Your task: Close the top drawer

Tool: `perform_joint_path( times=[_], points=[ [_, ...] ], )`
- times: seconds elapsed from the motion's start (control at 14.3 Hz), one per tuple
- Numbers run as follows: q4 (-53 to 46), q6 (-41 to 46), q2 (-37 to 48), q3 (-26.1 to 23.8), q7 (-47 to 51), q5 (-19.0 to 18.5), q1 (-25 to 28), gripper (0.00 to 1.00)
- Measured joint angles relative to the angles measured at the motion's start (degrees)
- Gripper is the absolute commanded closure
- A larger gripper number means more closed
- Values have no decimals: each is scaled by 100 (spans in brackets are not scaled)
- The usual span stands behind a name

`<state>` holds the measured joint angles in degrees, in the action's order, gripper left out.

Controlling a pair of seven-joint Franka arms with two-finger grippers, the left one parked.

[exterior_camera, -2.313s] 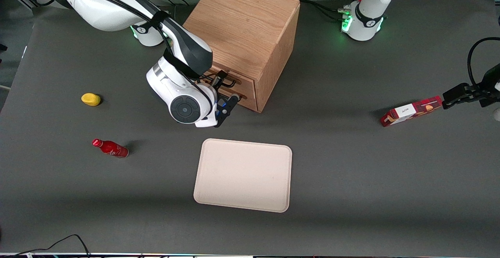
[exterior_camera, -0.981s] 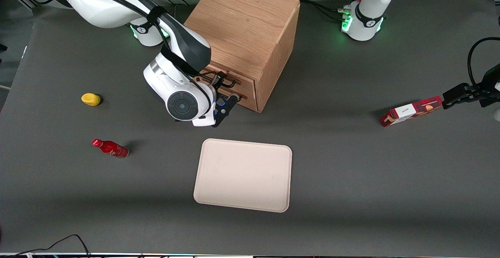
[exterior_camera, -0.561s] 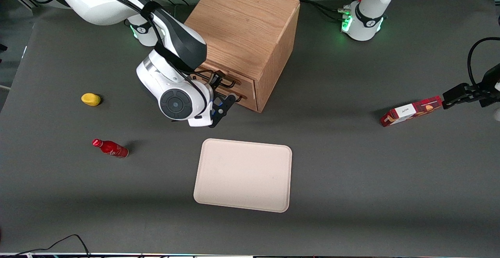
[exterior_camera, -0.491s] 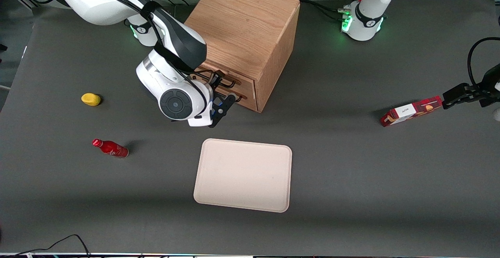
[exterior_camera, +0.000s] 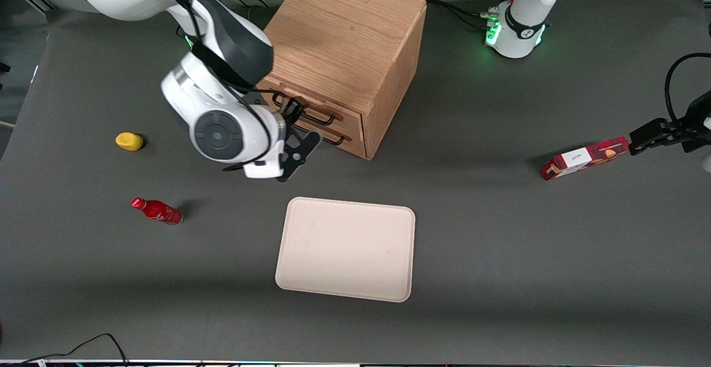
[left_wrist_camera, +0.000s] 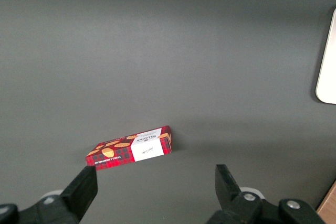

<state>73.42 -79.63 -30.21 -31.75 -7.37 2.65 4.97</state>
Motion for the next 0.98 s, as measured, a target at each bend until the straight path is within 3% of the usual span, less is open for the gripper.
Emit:
perform_joint_path(
  times=[0.35,0.63,0.98],
  points=[
    [-94,35,764,992,0,-53,-82,0],
    [-59,17,1253,1650,207,-618,-97,0],
    [752,-979,1969,2687,562,-777,-83,0]
  ],
)
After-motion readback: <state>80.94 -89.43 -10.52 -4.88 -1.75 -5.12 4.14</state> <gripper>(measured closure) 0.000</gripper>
